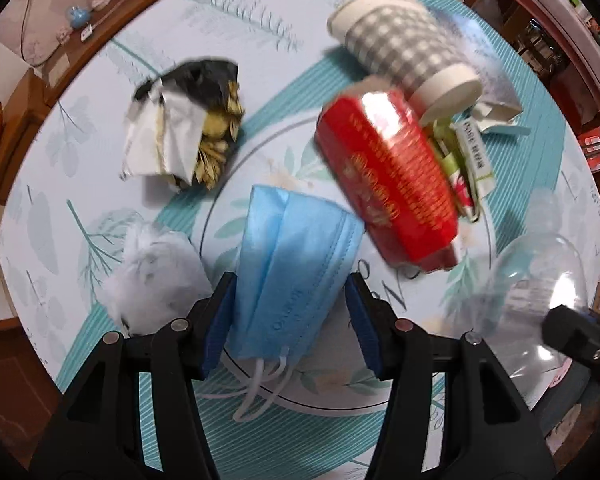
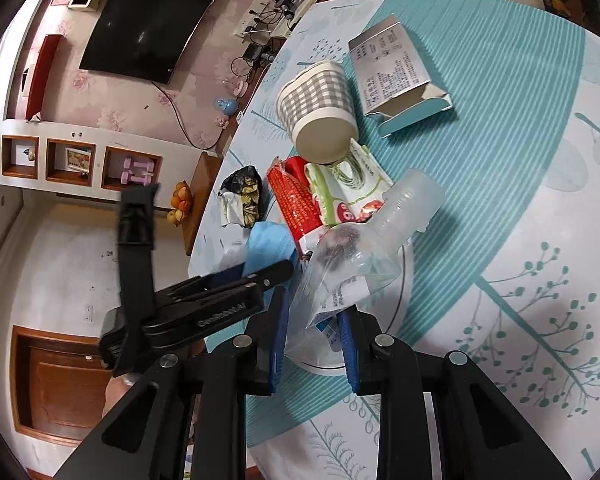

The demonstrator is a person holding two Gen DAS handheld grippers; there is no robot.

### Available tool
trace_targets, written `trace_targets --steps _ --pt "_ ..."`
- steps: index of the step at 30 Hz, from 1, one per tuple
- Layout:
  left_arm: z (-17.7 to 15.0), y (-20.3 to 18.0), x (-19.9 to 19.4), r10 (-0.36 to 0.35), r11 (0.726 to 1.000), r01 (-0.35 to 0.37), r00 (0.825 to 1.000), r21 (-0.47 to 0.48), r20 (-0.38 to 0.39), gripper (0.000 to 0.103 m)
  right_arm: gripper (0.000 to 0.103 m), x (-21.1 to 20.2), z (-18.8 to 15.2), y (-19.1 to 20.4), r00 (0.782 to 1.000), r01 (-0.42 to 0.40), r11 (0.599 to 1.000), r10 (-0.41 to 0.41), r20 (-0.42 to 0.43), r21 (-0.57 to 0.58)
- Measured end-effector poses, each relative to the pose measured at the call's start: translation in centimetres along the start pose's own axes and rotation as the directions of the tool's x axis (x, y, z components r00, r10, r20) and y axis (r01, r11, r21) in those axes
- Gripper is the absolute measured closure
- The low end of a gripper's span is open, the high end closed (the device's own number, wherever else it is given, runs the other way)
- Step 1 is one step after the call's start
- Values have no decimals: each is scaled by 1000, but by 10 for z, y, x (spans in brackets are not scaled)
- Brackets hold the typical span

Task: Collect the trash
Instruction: 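Grasp the blue face mask with the left gripper while the right holds the bottle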

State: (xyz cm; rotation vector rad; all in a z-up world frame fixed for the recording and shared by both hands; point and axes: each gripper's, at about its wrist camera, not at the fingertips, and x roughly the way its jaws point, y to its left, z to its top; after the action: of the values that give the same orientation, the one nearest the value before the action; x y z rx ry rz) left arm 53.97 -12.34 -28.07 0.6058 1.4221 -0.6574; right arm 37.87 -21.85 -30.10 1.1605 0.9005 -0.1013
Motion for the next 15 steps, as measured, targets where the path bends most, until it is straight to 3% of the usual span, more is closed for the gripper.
trace_targets --steps 2,4,7,15 --pt "-2 2 2 -5 1000 5 1000 -13 4 64 79 -6 -4 -4 1000 4 1000 -4 0 4" --pt "-4 5 0 -16 999 17 1000 -34 17 84 79 -12 -7 -5 1000 7 1000 -7 -1 3" --pt "-10 9 -6 -62 995 64 998 -76 29 96 79 -19 -10 -8 1000 8 1000 -8 -3 -4" --pt "-39 7 -58 -174 965 195 976 -175 130 97 79 -48 -22 -12 1000 -3 999 3 -11 -39"
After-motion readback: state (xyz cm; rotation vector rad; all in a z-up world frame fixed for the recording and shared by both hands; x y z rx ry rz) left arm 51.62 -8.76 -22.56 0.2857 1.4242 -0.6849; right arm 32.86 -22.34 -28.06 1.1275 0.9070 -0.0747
